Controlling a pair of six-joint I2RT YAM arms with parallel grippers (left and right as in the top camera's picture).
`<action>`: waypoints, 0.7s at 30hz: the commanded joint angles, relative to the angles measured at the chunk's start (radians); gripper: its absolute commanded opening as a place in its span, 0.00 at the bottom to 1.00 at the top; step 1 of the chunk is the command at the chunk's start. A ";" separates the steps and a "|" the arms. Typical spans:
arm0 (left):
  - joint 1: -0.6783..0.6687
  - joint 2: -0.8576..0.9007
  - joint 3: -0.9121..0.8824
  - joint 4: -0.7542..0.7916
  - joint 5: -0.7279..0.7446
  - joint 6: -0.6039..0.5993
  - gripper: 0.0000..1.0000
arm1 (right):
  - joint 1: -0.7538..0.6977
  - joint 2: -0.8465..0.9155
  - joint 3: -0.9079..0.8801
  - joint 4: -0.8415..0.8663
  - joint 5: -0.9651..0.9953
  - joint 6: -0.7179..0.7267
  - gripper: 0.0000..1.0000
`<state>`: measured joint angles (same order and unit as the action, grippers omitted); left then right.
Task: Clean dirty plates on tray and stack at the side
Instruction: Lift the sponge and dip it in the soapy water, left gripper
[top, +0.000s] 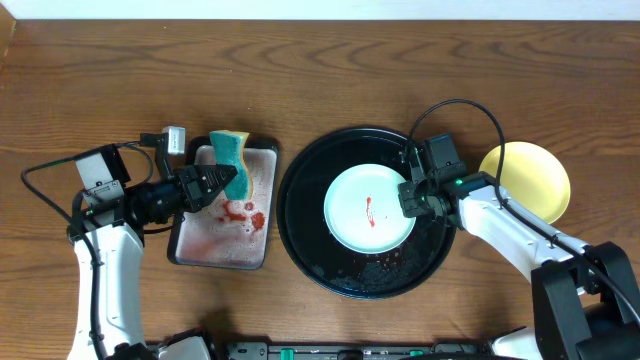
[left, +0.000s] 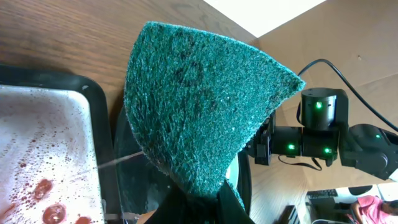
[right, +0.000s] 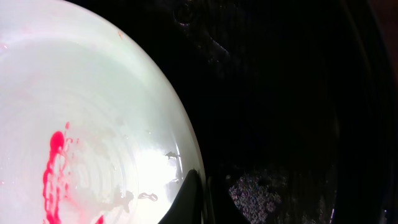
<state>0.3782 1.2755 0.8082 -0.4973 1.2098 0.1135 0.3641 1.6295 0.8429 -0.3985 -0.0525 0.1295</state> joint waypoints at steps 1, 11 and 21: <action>0.005 -0.008 -0.002 0.002 0.040 0.024 0.07 | 0.004 0.009 -0.005 0.002 -0.004 0.003 0.01; 0.043 -0.008 -0.002 0.074 0.039 -0.225 0.07 | 0.004 0.009 -0.006 0.001 -0.004 0.003 0.01; 0.134 -0.008 -0.002 0.134 0.064 -0.524 0.07 | 0.004 0.009 -0.007 0.002 -0.004 0.003 0.01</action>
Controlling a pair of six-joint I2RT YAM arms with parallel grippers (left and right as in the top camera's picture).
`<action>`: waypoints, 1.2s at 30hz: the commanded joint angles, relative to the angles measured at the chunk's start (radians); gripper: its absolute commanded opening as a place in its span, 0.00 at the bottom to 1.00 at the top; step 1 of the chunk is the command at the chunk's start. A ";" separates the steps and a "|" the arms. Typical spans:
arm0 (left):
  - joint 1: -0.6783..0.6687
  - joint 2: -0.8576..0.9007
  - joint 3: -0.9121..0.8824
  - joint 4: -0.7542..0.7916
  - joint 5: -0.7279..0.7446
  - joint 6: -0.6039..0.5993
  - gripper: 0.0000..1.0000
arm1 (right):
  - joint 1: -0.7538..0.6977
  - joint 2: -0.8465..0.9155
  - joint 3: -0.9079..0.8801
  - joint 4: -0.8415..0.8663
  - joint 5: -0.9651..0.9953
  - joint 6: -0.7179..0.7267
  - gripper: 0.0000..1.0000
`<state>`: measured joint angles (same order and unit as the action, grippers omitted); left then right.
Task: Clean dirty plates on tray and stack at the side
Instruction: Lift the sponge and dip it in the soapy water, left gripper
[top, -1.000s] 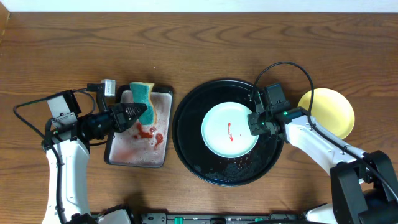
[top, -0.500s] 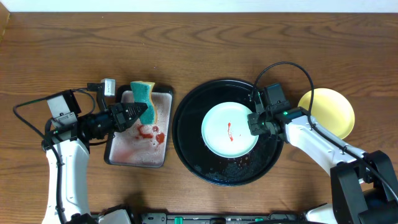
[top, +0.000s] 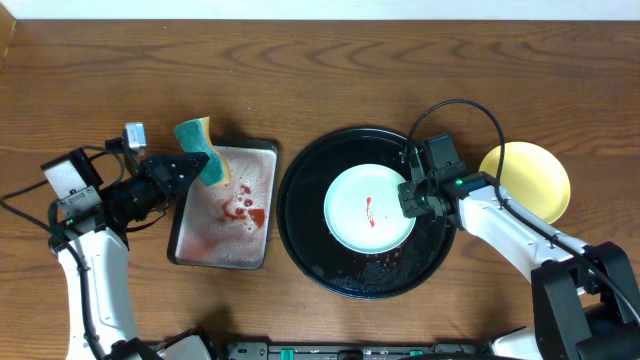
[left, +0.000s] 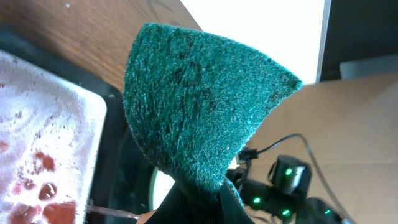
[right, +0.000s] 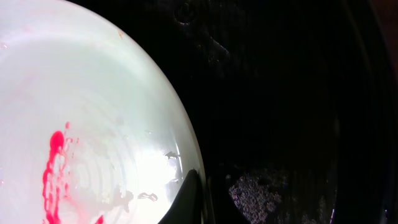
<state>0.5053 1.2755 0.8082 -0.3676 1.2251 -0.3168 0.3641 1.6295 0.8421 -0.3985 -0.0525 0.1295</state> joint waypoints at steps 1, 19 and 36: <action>0.007 -0.008 -0.002 0.003 0.051 -0.098 0.07 | 0.004 0.009 -0.006 0.002 -0.004 0.004 0.01; 0.007 -0.008 -0.002 0.005 0.050 -0.101 0.07 | 0.004 0.009 -0.013 0.006 -0.004 0.004 0.01; -0.021 -0.008 -0.002 -0.001 -0.015 -0.037 0.07 | 0.004 0.009 -0.016 0.006 -0.028 0.004 0.01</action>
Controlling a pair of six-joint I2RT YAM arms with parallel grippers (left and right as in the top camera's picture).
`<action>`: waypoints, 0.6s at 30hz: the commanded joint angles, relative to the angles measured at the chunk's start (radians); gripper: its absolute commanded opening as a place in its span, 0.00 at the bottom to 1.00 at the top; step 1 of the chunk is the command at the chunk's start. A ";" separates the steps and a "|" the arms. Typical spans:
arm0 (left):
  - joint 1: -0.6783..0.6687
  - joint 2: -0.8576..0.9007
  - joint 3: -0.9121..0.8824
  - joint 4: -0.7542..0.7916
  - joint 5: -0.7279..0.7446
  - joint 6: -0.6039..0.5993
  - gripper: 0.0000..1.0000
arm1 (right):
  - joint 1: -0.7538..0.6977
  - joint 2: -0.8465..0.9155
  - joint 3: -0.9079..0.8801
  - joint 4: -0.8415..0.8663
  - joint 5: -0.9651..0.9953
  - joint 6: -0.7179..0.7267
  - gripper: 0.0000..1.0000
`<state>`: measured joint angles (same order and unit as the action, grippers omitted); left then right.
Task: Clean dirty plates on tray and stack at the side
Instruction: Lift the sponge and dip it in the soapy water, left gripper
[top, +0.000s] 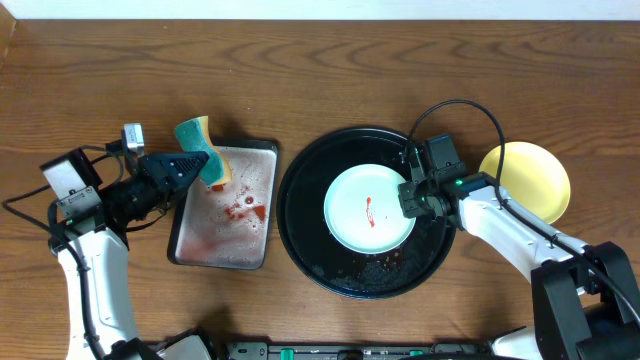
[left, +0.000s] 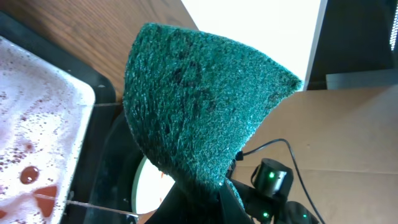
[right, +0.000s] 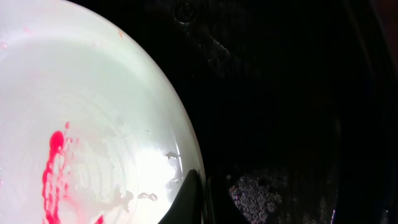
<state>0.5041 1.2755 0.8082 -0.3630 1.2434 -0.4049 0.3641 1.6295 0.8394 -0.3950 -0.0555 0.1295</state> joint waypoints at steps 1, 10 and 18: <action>-0.040 -0.008 -0.002 -0.021 -0.085 0.081 0.07 | 0.004 0.009 -0.013 0.002 -0.034 0.005 0.01; -0.340 0.000 -0.002 -0.201 -0.846 0.195 0.07 | 0.004 0.009 -0.018 -0.014 -0.082 0.016 0.01; -0.578 0.016 0.028 -0.206 -1.032 0.179 0.07 | 0.004 0.009 -0.018 -0.031 -0.140 0.027 0.01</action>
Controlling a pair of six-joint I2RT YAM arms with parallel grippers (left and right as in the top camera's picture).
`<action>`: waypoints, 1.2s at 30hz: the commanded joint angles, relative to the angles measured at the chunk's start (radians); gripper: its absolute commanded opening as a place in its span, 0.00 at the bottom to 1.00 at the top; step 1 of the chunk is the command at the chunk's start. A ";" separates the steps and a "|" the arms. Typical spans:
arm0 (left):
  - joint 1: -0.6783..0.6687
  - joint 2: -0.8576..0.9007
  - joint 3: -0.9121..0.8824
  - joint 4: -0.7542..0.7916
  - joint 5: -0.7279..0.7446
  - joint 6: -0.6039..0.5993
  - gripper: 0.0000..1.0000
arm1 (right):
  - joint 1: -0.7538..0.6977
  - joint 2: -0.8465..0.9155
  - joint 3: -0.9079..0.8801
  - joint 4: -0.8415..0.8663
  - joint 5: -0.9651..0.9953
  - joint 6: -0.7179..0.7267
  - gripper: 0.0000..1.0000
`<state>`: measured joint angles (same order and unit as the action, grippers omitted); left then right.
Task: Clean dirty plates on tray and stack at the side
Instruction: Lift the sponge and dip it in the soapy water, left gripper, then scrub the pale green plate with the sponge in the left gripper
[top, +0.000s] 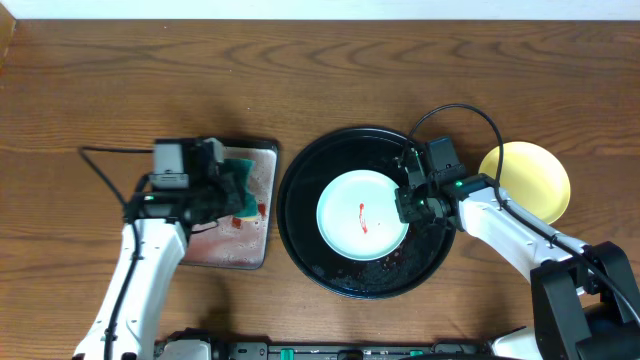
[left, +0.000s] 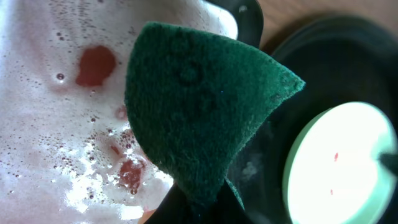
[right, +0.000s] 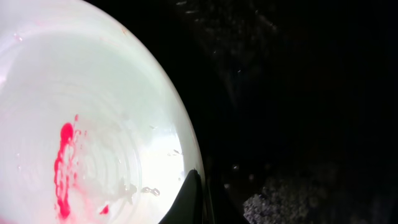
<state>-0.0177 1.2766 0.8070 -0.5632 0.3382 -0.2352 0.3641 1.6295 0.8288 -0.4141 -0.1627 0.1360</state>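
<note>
A white plate (top: 362, 217) with a red smear (right: 64, 163) lies in the round black tray (top: 300, 240). My right gripper (top: 408, 205) is shut on the plate's right rim, one finger lying over the rim (right: 198, 190). My left gripper (top: 232, 188) is shut on a green scouring sponge (left: 199, 112), held above the right side of the square soapy tray (top: 215, 250). In the left wrist view the sponge hides most of the left fingers (left: 186, 208), and the white plate (left: 348, 162) shows at lower right.
A yellow plate (top: 525, 180) rests on the table to the right of the black tray, partly under my right arm. Pink-red foam and red blobs (left: 93, 65) cover the square tray's floor. Wet suds (right: 292, 208) lie on the black tray floor.
My left arm has swung from the square tray's left side to over its right part, sponge lower and facing down. The white plate sits slightly further left and down in the black tray.
The left gripper held the sponge over the square tray's top edge, then stood drawn back to the left with the sponge raised, twice the same. Now the sponge hangs over the tray's right side near the black tray. The right gripper stayed shut on the plate rim throughout.
</note>
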 joint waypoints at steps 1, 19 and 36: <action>-0.083 0.024 0.045 -0.015 -0.126 0.009 0.08 | 0.004 0.009 -0.007 -0.023 -0.034 0.029 0.01; -0.625 0.389 0.169 0.314 0.156 -0.319 0.07 | 0.004 0.009 -0.027 -0.023 -0.033 0.035 0.01; -0.575 0.446 0.168 0.161 -0.145 -0.344 0.07 | 0.004 0.009 -0.027 -0.018 -0.033 0.035 0.01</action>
<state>-0.6575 1.7664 0.9775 -0.3698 0.3428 -0.6151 0.3641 1.6295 0.8085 -0.4358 -0.1951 0.1608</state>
